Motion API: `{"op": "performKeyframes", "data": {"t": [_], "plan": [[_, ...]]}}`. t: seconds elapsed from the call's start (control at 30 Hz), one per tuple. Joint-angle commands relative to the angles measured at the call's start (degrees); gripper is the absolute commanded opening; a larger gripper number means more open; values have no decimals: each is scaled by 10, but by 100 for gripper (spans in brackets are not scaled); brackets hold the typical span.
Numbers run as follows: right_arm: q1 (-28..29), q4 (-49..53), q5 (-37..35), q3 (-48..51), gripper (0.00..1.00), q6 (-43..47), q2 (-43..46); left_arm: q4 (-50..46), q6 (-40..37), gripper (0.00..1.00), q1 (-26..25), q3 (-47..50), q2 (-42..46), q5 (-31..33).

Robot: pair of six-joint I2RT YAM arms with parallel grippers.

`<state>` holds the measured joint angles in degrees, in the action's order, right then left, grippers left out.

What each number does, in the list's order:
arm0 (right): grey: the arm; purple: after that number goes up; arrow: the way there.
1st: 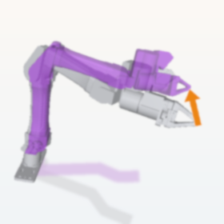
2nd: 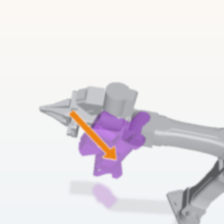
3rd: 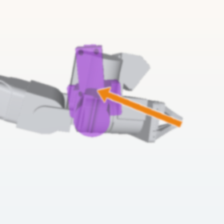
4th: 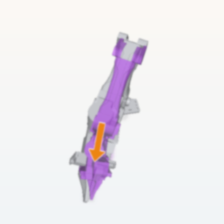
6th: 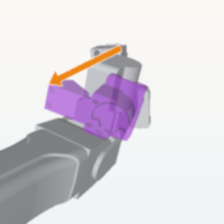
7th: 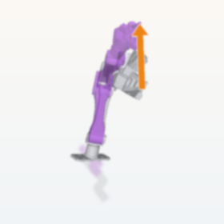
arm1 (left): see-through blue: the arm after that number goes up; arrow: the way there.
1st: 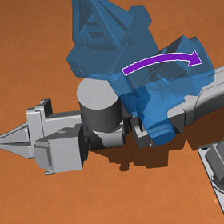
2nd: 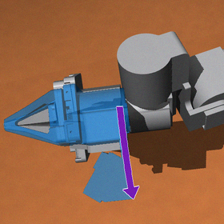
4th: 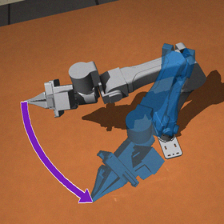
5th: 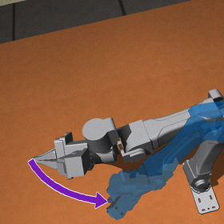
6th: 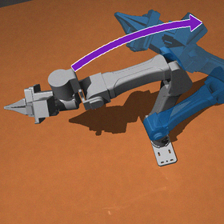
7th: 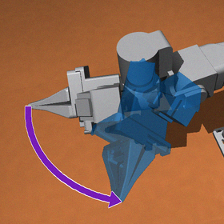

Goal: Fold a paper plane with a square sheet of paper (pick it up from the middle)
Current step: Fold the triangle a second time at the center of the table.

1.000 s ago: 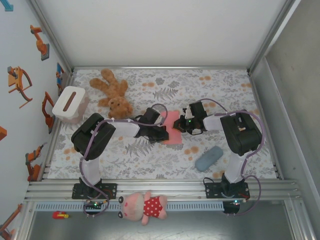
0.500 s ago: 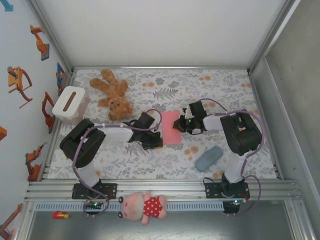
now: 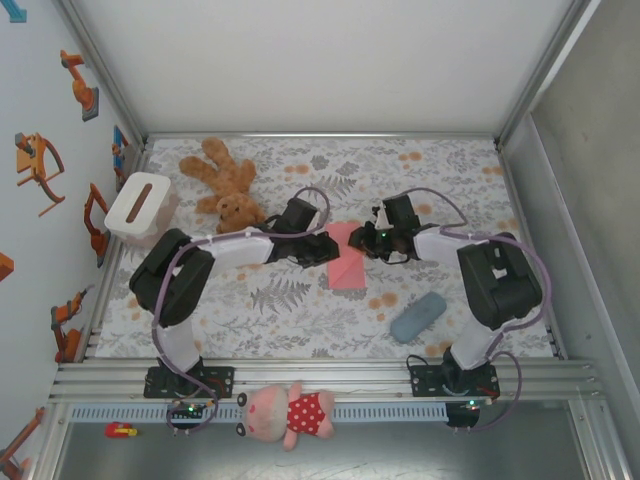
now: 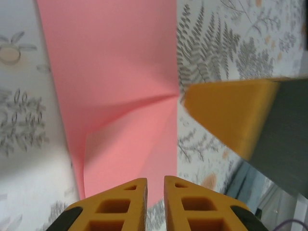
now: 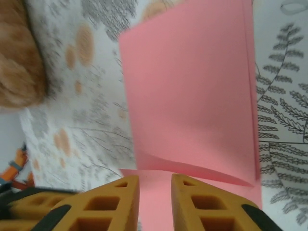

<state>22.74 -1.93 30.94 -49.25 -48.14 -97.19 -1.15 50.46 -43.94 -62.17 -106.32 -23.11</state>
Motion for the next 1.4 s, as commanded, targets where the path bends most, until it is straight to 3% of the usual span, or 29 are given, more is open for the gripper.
{"op": "performKeyframes", "data": {"t": [0.0,0.07,0.43,1.0,1.37], "plan": [[-1,0,-46,30,39,-26,27,6,17,18,9,-30,-30,8],[-2,-14,-51,46,45,-43,33,10,24,19,17,-36,-46,10],[0,-73,-29,90,44,-101,25,21,52,23,35,-17,-86,9],[10,-128,7,90,20,-125,-10,23,67,21,36,5,-84,18],[27,-216,32,110,19,-159,-36,23,69,22,36,0,-69,17]]}}
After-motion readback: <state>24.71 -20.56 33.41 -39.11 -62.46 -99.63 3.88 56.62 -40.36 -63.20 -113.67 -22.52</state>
